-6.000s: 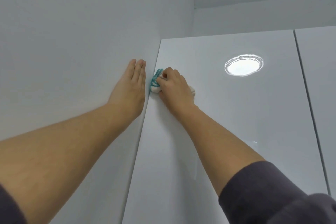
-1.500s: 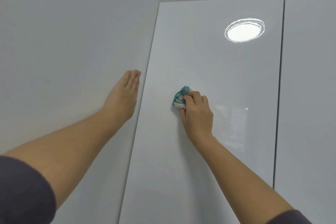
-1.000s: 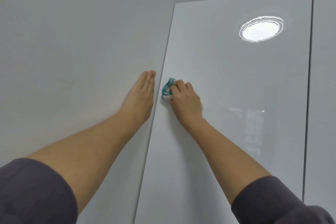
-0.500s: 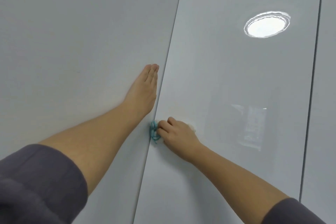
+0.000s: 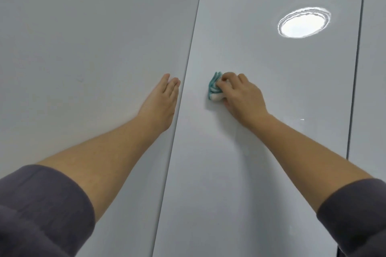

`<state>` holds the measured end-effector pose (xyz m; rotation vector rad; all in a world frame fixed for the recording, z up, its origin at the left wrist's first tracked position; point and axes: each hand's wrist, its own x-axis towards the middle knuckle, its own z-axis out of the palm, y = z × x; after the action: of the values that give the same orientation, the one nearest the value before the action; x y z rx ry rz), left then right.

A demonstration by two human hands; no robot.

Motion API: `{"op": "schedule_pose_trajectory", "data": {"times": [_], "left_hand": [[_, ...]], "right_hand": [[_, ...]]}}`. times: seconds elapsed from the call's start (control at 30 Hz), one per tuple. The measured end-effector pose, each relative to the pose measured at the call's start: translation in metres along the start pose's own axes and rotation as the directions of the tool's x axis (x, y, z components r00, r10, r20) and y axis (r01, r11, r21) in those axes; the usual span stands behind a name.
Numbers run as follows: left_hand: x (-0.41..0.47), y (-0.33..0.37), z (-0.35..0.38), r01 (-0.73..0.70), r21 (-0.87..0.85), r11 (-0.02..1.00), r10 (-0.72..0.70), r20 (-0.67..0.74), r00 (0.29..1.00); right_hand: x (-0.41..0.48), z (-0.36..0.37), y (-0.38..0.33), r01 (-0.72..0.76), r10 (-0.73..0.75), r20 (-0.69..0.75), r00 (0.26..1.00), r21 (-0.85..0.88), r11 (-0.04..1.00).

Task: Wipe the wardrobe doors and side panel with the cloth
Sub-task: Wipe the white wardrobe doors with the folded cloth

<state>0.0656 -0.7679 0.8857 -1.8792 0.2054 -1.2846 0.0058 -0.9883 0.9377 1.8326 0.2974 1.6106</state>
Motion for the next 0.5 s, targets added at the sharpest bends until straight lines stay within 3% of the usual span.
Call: {"op": "schedule_pose_trajectory", "data": {"times": [0.1, 0.33, 0.5], "left_hand": [[0.0, 0.0, 0.0, -0.007, -0.003, 1.0, 0.007, -0.002, 1.0], [-0.002, 0.005, -0.001, 0.002, -0.029, 1.0, -0.003, -0.014, 1.0], [-0.001, 0.02, -0.005, 0.012, -0.166, 0.986, -0.013, -0.007, 1.0]], "right_hand": [[-0.005, -0.002, -0.004, -0.031, 0.032, -0.011, 0.999, 0.062, 0.998], [-0.092, -0.002, -0.054, 0.263, -0.278, 0.064, 0.958, 0.183, 0.947], [-0.125, -0.011, -0.059, 0.425, -0.445, 0.14, 0.885, 0.152, 0.892]]}}
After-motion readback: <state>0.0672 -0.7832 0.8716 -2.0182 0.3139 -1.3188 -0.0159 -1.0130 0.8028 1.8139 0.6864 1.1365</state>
